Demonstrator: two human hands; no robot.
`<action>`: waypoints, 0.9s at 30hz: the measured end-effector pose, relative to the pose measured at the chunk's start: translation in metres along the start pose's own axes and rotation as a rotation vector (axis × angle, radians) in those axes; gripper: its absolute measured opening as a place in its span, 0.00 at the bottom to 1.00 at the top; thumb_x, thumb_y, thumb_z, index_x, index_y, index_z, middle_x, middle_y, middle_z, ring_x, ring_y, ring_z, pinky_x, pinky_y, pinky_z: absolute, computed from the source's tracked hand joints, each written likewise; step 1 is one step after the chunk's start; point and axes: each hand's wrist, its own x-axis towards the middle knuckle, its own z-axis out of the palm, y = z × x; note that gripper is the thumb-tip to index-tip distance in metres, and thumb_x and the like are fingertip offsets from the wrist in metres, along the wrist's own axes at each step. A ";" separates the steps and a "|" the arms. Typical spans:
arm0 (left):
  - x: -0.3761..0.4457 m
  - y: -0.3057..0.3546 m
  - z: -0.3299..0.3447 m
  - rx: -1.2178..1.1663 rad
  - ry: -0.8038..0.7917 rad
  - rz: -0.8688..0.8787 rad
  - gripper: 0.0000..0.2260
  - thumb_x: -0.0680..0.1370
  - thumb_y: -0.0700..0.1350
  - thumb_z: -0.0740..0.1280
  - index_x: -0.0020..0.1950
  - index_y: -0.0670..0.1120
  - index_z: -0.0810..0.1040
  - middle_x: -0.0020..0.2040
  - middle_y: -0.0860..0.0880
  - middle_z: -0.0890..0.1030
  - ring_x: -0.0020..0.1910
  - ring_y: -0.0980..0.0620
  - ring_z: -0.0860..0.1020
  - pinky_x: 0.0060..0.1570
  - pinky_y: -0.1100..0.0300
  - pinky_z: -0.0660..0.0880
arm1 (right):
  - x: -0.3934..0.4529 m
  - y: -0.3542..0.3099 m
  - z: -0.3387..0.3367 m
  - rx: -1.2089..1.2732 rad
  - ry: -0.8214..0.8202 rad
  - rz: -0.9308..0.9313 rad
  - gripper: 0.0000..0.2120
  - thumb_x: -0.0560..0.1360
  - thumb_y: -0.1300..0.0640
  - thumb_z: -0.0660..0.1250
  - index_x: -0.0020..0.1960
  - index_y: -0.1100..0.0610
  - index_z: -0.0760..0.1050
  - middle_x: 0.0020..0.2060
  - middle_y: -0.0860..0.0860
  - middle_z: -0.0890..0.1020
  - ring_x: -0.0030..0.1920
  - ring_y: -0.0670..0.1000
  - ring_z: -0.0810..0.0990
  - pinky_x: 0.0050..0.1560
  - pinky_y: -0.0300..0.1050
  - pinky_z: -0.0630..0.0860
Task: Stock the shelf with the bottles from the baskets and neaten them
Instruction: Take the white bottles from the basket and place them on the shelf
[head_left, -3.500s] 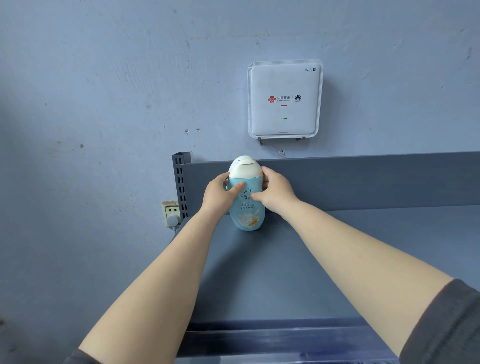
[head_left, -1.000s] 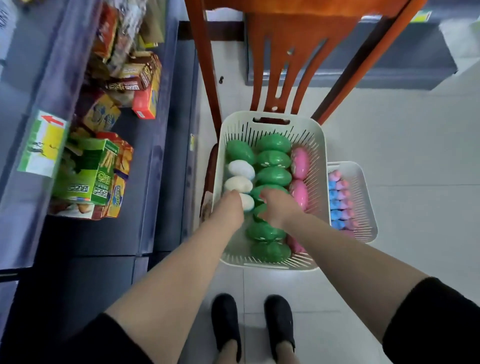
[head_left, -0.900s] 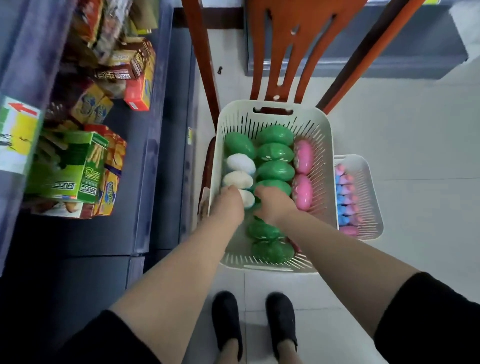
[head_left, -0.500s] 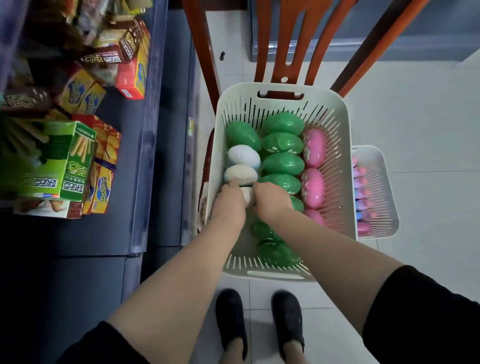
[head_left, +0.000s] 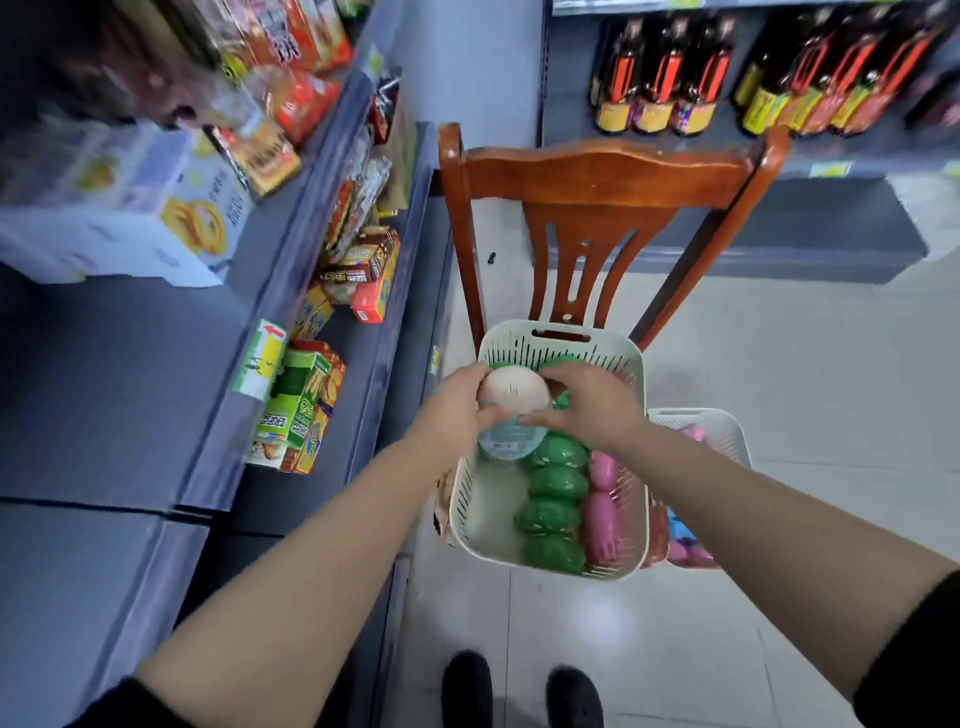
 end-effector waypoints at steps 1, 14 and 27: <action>-0.008 0.014 -0.014 -0.017 0.035 0.026 0.15 0.73 0.43 0.72 0.58 0.42 0.74 0.50 0.46 0.77 0.49 0.49 0.76 0.48 0.56 0.73 | -0.005 -0.011 -0.018 0.039 0.037 -0.033 0.26 0.66 0.43 0.74 0.59 0.54 0.76 0.50 0.49 0.80 0.49 0.50 0.78 0.51 0.48 0.76; -0.153 0.179 -0.192 -0.055 0.648 0.275 0.12 0.75 0.47 0.69 0.51 0.39 0.77 0.41 0.47 0.76 0.35 0.56 0.72 0.35 0.72 0.68 | -0.081 -0.187 -0.192 0.618 0.251 -0.490 0.14 0.73 0.59 0.70 0.59 0.57 0.76 0.47 0.50 0.82 0.44 0.44 0.81 0.47 0.33 0.76; -0.364 0.214 -0.282 -0.094 1.065 0.163 0.12 0.76 0.51 0.67 0.51 0.42 0.77 0.45 0.47 0.80 0.46 0.46 0.80 0.42 0.50 0.81 | -0.176 -0.366 -0.215 0.789 -0.018 -0.956 0.15 0.70 0.61 0.73 0.51 0.46 0.75 0.50 0.50 0.83 0.51 0.50 0.82 0.56 0.55 0.78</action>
